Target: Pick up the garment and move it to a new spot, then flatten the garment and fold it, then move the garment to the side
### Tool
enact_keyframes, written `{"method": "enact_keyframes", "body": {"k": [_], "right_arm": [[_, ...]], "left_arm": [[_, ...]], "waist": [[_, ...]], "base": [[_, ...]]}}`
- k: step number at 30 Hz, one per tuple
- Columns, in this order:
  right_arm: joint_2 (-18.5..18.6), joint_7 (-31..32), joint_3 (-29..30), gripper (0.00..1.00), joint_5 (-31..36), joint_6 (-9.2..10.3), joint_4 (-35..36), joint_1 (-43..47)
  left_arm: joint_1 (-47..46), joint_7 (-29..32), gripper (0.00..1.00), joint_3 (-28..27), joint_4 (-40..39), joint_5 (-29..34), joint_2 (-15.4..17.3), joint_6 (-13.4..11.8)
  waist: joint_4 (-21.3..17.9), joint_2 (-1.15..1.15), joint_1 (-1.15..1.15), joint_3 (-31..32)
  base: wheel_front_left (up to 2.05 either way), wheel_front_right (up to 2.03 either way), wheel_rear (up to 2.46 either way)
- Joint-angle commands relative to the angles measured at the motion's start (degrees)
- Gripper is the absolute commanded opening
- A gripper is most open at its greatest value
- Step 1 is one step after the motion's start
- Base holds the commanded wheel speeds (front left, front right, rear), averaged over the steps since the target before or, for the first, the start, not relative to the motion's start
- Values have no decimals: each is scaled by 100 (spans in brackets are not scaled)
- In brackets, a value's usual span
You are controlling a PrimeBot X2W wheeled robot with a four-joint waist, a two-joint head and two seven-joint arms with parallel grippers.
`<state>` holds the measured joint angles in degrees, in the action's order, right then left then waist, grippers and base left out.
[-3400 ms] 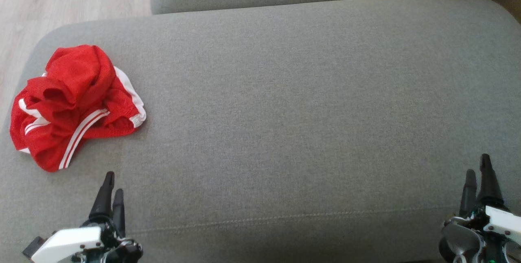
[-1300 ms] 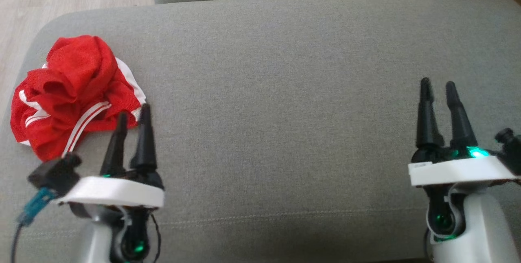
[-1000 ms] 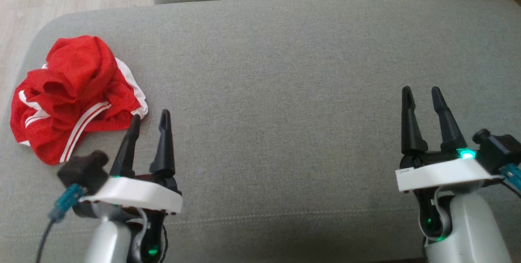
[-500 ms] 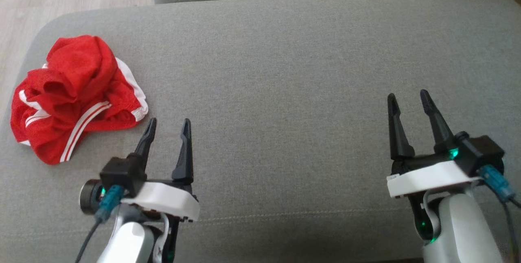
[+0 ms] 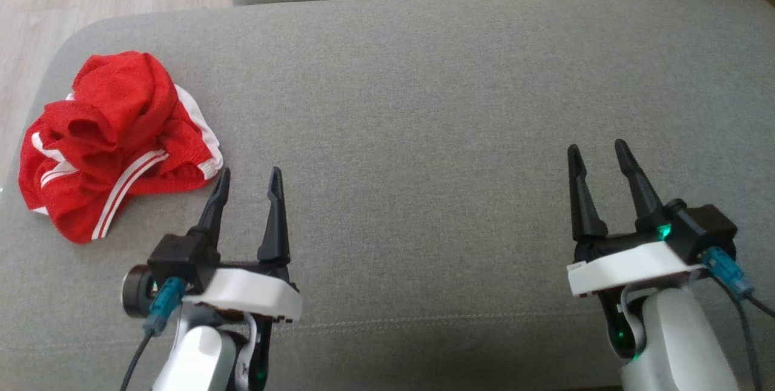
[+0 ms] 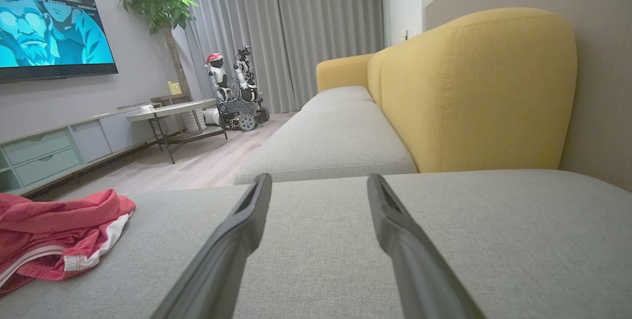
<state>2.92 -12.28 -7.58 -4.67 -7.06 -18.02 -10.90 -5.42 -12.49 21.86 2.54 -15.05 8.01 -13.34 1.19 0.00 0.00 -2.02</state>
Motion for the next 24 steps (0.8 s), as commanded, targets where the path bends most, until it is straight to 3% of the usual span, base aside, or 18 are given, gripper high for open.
{"method": "enact_keyframes", "body": {"k": [1, 11, 15, 24], "right_arm": [[-5, -120, -187, 100, 26, -40, 84, -323], [-4, -271, -331, 100, 315, -43, -190, -456], [-4, -272, -366, 100, 157, -43, -377, -470], [-4, -272, -381, 100, 75, -43, -497, -514]], "left_arm": [[-172, -99, 100, -350, -99, 15, -70, 170], [-103, -250, 100, -682, 202, 682, -331, 697], [-65, -251, 100, -943, 321, 549, -461, 919], [-52, -251, 100, -1090, 423, 620, -509, 1082]], "waist": [[2, 0, 0, 6], [-5, 0, 0, 5], [-6, 0, 0, 18], [6, 0, 0, 21]], "base": [[0, 0, 0], [0, 0, 0], [0, 0, 0], [0, 0, 0]]}}
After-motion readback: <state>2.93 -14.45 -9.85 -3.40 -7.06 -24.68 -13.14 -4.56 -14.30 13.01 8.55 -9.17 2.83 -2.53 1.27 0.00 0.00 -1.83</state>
